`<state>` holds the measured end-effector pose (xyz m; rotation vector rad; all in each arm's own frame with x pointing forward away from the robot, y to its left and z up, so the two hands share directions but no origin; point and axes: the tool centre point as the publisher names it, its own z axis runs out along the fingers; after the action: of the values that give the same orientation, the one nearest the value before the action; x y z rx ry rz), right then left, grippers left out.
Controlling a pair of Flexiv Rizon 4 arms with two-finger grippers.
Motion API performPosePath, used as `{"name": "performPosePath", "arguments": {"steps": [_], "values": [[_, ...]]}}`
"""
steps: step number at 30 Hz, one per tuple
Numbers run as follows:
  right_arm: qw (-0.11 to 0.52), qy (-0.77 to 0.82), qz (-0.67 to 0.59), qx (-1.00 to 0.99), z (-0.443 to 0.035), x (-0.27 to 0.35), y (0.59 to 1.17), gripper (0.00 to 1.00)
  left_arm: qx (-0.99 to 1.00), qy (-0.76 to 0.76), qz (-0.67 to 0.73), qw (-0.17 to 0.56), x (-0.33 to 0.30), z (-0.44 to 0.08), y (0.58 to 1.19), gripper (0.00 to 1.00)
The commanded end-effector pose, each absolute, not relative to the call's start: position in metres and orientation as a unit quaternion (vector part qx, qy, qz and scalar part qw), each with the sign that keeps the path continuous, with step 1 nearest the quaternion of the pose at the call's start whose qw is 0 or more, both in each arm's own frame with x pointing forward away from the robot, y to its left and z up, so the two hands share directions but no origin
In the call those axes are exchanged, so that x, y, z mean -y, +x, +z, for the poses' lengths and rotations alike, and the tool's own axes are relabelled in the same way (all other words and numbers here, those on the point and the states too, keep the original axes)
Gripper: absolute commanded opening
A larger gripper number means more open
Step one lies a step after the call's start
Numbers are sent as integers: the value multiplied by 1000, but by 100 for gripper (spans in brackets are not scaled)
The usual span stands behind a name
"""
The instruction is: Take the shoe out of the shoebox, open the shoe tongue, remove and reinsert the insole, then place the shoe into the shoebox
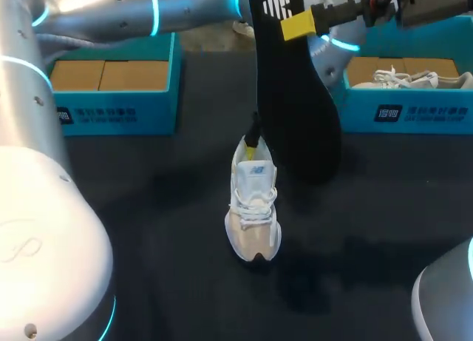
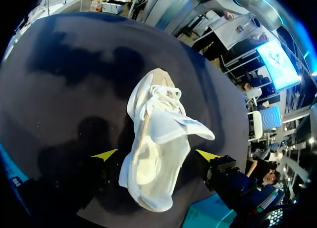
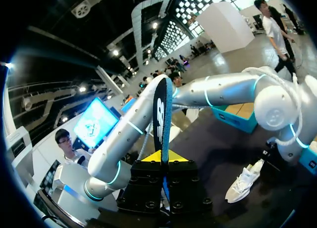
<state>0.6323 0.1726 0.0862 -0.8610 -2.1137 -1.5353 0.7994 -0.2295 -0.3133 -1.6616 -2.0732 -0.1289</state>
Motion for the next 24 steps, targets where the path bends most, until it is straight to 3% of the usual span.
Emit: {"name": "performPosePath", "arguments": {"steps": [1, 24], "values": [[195, -308, -547, 754, 86, -175, 633, 0, 781, -604, 48, 152, 214, -295, 809, 100], [195, -308, -547, 754, 86, -175, 633, 0, 759, -624, 180, -58, 205, -219, 807, 100]]}}
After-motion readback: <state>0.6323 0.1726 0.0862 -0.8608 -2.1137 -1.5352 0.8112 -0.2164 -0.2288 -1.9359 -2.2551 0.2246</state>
